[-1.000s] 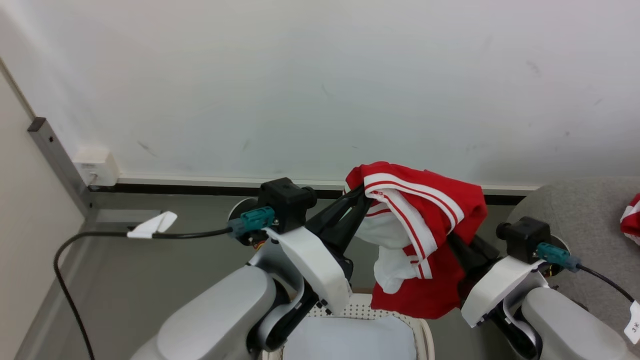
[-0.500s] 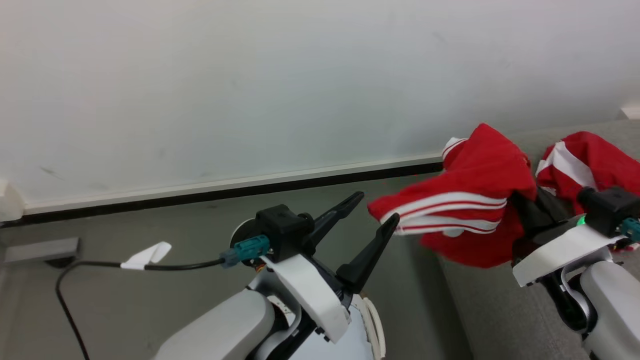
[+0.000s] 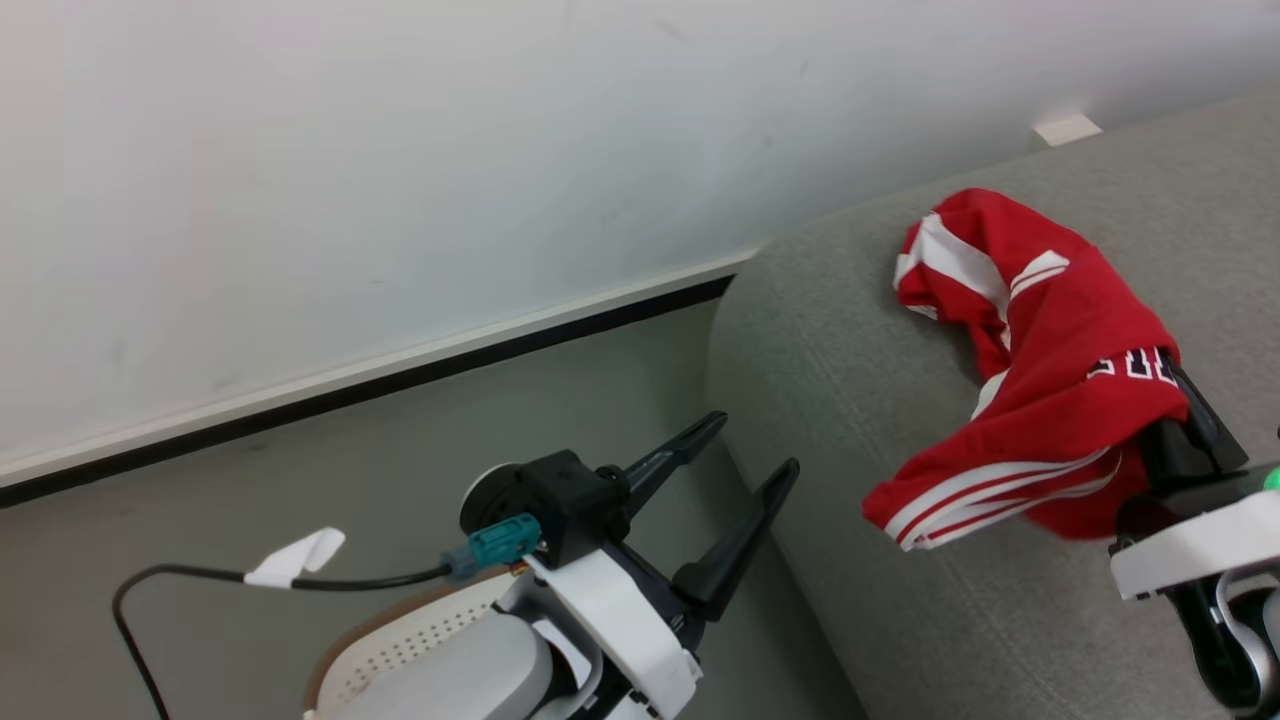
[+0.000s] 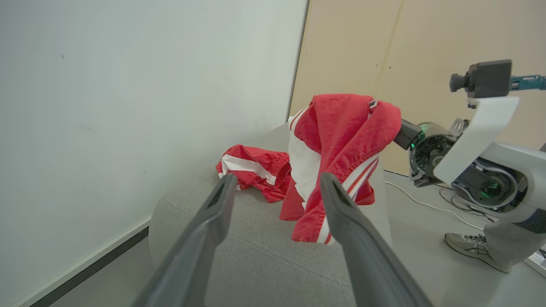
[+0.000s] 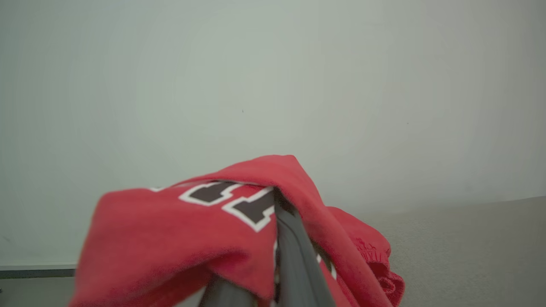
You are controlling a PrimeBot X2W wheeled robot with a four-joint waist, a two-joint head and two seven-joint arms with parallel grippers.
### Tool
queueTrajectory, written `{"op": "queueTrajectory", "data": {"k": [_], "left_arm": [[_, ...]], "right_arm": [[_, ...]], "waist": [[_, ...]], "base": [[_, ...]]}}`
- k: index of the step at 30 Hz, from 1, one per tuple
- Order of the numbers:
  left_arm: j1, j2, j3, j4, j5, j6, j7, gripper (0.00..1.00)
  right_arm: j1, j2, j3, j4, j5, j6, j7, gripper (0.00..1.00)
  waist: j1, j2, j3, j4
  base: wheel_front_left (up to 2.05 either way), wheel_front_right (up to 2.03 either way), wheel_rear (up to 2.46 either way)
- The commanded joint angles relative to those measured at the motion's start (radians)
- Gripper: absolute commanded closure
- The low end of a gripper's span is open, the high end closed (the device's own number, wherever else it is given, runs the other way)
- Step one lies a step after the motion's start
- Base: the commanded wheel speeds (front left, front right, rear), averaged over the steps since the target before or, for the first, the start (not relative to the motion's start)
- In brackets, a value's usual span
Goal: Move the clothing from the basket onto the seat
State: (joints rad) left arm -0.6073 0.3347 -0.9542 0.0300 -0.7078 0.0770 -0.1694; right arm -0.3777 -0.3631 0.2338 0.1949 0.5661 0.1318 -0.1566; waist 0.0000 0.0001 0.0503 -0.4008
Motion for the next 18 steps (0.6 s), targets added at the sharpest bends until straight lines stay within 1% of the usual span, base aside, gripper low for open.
{"op": "queueTrajectory", "data": {"k": [1, 7, 14, 18], "left_arm": [[0.014, 0.006, -0.002, 0.005, 0.005, -0.001, -0.012, 0.0], [0.012, 0.003, -0.009, 0.018, 0.024, -0.009, -0.034, 0.0], [0.002, 0.004, -0.013, 0.027, 0.028, -0.014, -0.041, 0.0], [-0.01, 0.009, -0.014, 0.028, 0.031, -0.017, -0.041, 0.0]], "right_arm": [[0.03, 0.012, -0.023, -0.025, -0.011, -0.002, 0.01, 1.0], [0.138, 0.076, -0.127, -0.143, -0.06, -0.002, 0.057, 1.0], [0.19, 0.128, -0.176, -0.228, -0.099, -0.002, 0.1, 1.0], [0.191, 0.132, -0.198, -0.251, -0.117, -0.002, 0.115, 1.0]], "waist": [[0.0, -0.0001, 0.017, -0.036], [0.0, -0.0001, 0.038, -0.067], [0.0, -0.0001, 0.058, -0.074], [0.0, -0.0001, 0.069, -0.067]], "base": [[0.0, 0.0, 0.0], [0.0, 0.0, 0.0], [0.0, 0.0, 0.0], [0.0, 0.0, 0.0]]}}
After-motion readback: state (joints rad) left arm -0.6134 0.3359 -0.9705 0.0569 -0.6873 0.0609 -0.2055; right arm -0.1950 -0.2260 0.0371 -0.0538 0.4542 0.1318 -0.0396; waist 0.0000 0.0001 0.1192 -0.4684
